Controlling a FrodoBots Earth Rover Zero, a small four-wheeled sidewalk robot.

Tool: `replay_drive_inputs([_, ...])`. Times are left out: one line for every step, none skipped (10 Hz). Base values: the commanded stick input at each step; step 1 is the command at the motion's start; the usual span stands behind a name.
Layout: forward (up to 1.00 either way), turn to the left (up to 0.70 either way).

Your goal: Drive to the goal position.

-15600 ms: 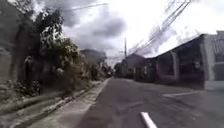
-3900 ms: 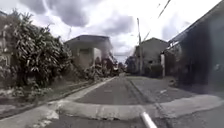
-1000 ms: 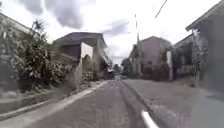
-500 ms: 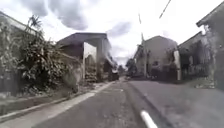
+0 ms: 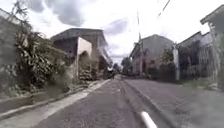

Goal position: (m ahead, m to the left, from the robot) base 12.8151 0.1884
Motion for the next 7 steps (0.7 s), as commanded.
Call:
replay_drive_inputs([0.85,0.0])
replay_drive_inputs([0.85,0.0])
replay_drive_inputs([0.85,0.0])
replay_drive_inputs([0.85,-0.04])
replay_drive_inputs([0.85,-0.23])
replay_drive_inputs([0.85,-0.31])
replay_drive_inputs([0.85,-0.34])
